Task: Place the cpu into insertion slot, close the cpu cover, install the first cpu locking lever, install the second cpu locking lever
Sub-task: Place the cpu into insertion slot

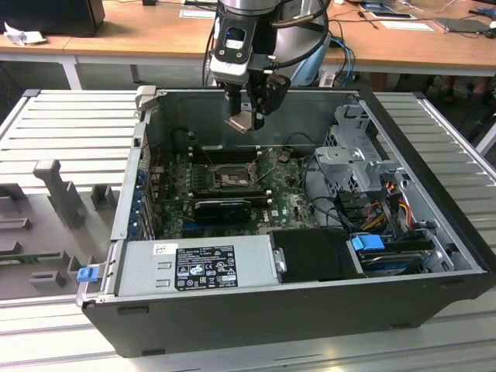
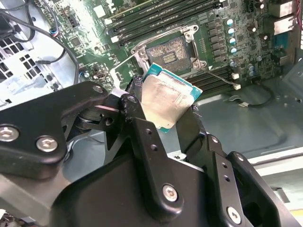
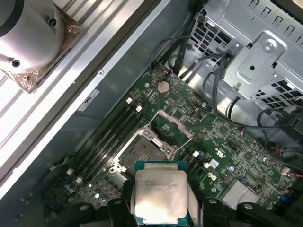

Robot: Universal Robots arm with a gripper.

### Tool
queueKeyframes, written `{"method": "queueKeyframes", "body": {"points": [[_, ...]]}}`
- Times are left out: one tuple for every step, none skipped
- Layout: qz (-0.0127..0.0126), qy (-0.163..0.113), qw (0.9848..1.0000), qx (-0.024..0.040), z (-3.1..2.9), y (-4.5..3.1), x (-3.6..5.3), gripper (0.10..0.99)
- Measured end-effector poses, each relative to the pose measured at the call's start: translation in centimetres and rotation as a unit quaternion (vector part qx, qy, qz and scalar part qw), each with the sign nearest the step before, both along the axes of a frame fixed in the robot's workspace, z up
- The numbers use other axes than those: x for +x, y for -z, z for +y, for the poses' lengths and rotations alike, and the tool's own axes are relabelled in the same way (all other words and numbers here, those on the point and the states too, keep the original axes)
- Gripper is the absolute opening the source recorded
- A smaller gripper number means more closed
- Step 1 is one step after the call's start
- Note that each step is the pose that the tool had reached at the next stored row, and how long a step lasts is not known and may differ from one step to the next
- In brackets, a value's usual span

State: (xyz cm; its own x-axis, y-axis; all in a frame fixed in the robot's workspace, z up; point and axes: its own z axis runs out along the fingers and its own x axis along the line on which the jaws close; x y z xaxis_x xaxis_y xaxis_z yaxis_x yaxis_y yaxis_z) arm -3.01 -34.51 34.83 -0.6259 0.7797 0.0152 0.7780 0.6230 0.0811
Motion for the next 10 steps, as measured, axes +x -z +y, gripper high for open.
{"method": "queueKeyframes", "body": {"points": [[0.0000,0.005,1.0000,0.0000,0.00,0.00,0.00,0.529],[0.0000,0.009,1.0000,0.0000,0.00,0.00,0.00,0.529],[0.0000,0.013,0.9999,0.0000,0.00,0.01,0.00,0.529],[0.0000,0.017,0.9999,0.0000,0.00,0.01,0.00,0.529],[0.0000,0.022,0.9998,0.0000,0.00,0.01,0.00,0.529],[0.0000,0.027,0.9996,0.0000,0.00,0.01,0.00,0.529],[0.0000,0.030,0.9996,-0.0001,0.00,0.01,0.00,0.529],[0.0000,0.035,0.9994,0.0000,0.00,0.02,0.00,0.529],[0.0000,0.038,0.9993,-0.0001,0.00,0.02,0.00,0.529],[0.0000,0.040,0.9992,-0.0001,0.00,0.01,0.00,0.529]]}}
